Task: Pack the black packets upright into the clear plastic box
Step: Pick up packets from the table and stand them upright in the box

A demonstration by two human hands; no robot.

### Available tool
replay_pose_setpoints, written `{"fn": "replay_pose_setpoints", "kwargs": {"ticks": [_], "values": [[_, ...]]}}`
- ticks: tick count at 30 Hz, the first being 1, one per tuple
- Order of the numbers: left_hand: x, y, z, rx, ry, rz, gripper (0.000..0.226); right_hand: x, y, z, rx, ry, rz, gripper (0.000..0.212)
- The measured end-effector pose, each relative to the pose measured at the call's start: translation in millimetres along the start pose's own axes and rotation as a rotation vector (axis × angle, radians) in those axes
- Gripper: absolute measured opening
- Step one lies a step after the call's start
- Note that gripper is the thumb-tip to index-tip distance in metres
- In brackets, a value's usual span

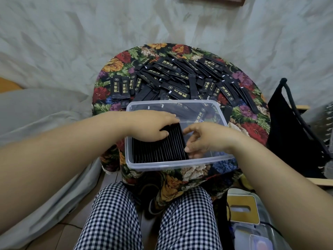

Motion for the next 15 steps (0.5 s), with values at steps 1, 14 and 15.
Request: {"fn": "replay_pose_setpoints", "kwargs": {"ticks": [1, 14, 15], "values": [[1.0, 0.2, 1.9, 0.013, 0.003, -0.03, 0.056, -0.4, -0.1, -0.2, 0.001, 0.0, -0.001, 0.061], [5.2, 0.0, 2.5, 0.03, -0.047, -0.08, 0.054, -2.7, -1.5, 4.0, 0.009, -0.009, 0.016, 0.059], [3.3, 0.0, 1.6, 0.022, -0.063, -0.046, 0.054, -2.8, -1.5, 4.2, 0.014, -0.014, 0.028, 0.057]]}}
Point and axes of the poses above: each hand's wrist, its own z-axis towards the middle knuckle, its own y-axis out of the back of the hand, x = y × z, the point moved 1 cm from there along z, towards the middle knuckle, and after that the axes turned 11 degrees about -x, right-handed, at the moved point
